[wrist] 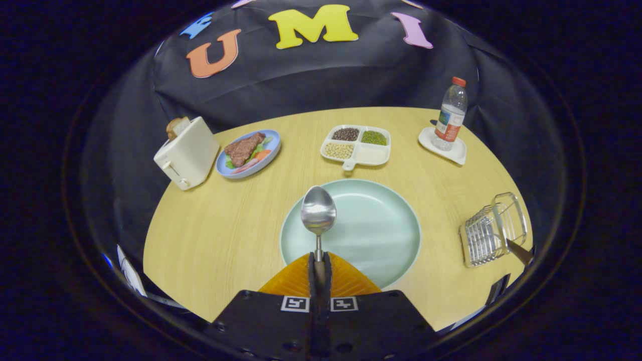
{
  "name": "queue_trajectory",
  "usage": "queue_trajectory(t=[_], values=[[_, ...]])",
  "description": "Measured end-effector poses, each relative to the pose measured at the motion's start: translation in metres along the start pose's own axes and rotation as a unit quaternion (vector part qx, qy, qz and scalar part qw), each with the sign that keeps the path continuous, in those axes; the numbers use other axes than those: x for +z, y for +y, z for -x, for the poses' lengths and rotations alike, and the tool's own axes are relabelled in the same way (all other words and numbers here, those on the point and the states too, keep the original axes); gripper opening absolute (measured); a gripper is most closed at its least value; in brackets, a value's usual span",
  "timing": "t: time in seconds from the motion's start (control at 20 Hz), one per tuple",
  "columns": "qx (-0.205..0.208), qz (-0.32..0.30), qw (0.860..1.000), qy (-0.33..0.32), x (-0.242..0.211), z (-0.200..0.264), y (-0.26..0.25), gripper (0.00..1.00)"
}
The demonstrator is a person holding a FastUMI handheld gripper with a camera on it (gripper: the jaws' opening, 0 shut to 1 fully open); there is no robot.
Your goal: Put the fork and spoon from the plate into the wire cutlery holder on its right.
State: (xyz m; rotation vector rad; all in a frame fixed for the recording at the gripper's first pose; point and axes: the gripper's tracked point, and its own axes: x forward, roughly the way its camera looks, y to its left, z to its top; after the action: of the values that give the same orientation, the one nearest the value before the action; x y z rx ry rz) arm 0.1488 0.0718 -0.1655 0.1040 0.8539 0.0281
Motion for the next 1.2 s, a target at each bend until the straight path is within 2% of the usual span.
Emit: queue_trajectory(t=[0.25,0.6,0.95,1.2], values=[[0.002,0.003,0.997,-0.073,0.026,0.066,-0.025,0.01],[0.011,-0.022,0.992,-0.122,0.039,0.133,-0.086,0.01],[-0.015,-0.053,0.989,-0.139,0.041,0.156,-0.176,0.0],[-0.031,-0.071,0.99,-0.114,0.028,0.138,-0.224,0.0]])
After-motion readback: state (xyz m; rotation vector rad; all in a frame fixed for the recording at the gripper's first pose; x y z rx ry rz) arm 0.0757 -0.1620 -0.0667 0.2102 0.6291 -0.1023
